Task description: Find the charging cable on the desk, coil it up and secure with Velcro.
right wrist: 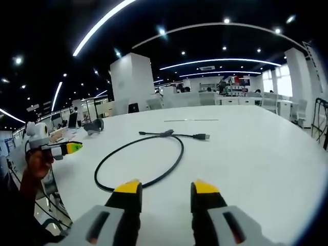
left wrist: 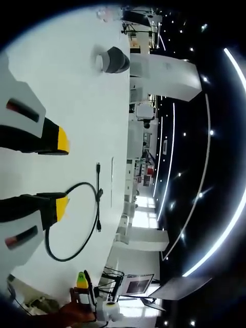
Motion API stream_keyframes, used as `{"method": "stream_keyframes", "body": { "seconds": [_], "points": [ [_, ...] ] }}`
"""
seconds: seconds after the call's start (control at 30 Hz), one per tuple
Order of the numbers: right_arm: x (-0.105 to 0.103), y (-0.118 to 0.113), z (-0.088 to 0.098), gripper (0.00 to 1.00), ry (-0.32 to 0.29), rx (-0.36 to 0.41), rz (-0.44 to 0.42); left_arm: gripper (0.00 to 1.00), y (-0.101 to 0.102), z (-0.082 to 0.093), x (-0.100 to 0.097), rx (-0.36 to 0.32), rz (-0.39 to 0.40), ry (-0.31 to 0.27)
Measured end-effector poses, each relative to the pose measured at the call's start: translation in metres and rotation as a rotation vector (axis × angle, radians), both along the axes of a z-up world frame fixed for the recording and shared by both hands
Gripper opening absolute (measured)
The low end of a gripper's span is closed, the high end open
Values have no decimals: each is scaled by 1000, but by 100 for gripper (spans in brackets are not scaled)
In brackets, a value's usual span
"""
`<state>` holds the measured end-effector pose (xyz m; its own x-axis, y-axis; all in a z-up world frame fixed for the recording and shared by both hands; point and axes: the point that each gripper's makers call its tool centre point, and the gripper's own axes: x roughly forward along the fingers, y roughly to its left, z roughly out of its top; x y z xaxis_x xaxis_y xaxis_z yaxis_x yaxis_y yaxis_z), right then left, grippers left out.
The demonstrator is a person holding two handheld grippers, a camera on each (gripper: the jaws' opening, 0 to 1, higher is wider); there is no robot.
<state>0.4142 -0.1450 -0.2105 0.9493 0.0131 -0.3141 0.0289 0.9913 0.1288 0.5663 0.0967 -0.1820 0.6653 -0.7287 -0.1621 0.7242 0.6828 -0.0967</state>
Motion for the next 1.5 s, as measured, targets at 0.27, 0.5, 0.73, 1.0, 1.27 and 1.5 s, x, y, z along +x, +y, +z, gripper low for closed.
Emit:
{"method": "stream_keyframes", "body": {
  "seconds": [0.27,0.5,0.73,1.0,1.27,1.5],
  "points": [
    [0,-2,2,39,-1,-8,-1,30,-6,2,-2,3,-12,-3],
    [1,-3,0,39,8,-13,1,30,-8,2,-1,4,-16,-4],
    [1,-4,-1,39,10,-10,-1,30,-9,0,-1,6,-18,1],
    [1,-4,-3,39,14,-9,-5,30,-5,-2,0,8,-11,6],
    [1,-2,-5,39,18,-9,-6,29,-3,-3,1,9,-6,7],
    [0,-2,-5,39,16,-7,-7,29,-2,-3,1,9,-1,5]
  ]
}}
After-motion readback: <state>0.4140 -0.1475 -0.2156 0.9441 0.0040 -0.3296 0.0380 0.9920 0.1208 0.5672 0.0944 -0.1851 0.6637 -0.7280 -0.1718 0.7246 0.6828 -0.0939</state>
